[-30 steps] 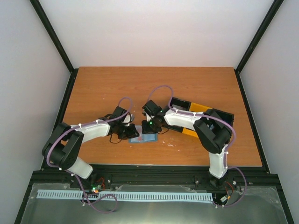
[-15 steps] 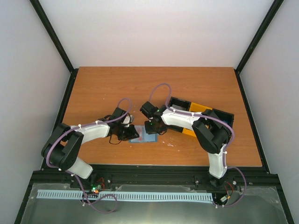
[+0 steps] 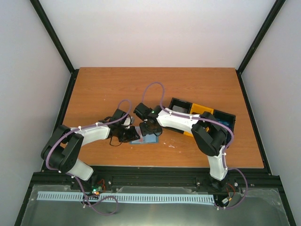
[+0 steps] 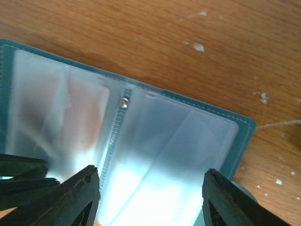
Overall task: Put the credit cards into the card holder
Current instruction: Turn over the card slot in the card holder.
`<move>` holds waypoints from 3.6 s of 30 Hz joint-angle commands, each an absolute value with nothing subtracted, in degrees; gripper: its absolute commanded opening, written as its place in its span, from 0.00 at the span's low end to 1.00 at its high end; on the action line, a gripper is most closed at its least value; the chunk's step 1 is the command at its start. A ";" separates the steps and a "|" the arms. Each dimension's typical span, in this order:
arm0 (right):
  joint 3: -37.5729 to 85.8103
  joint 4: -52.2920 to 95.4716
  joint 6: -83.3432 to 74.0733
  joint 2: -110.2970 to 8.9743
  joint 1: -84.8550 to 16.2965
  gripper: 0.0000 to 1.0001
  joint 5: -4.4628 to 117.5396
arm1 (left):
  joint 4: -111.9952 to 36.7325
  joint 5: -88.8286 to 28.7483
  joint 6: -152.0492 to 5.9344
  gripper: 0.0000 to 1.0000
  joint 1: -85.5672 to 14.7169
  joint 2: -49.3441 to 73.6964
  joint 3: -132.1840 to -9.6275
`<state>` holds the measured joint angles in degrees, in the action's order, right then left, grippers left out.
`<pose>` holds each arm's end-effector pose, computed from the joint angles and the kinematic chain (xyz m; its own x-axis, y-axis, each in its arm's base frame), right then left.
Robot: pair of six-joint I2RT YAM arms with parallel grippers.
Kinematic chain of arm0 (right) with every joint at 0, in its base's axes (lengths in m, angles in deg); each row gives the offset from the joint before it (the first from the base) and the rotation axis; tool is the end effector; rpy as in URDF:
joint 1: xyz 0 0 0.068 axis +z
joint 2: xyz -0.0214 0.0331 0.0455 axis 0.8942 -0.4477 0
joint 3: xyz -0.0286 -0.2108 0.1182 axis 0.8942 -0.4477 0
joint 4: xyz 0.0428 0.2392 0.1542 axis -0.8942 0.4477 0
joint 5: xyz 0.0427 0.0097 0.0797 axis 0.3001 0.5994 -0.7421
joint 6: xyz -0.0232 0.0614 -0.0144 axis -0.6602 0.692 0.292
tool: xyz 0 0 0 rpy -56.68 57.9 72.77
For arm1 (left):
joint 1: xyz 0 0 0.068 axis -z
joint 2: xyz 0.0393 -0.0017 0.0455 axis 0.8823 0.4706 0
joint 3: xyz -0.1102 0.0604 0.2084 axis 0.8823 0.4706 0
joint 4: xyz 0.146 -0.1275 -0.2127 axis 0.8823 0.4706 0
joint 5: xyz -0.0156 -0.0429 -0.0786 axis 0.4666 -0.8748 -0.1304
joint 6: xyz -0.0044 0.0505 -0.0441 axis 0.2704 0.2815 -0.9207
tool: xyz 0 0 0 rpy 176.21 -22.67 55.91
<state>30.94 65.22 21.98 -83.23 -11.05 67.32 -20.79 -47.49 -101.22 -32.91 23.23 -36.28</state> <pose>0.2529 0.3231 0.1138 -0.9243 -0.2975 -0.2393 -0.3271 0.9402 0.0946 0.2374 -0.1584 0.0706 -0.9896 -0.1098 -0.0928 -0.0354 0.8119 -0.5827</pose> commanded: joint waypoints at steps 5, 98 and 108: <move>32.96 68.63 22.91 -87.52 -9.88 0.64 72.89 | -18.21 -45.92 -103.28 0.19 -32.66 23.68 -34.70; 11.82 15.79 31.94 -79.00 -15.51 0.54 23.70 | -10.47 -34.22 -111.15 0.25 -37.04 9.37 -32.41; 13.24 19.74 30.29 -81.91 -15.51 0.54 22.96 | -9.58 -32.95 -112.51 0.25 -37.10 8.50 -32.20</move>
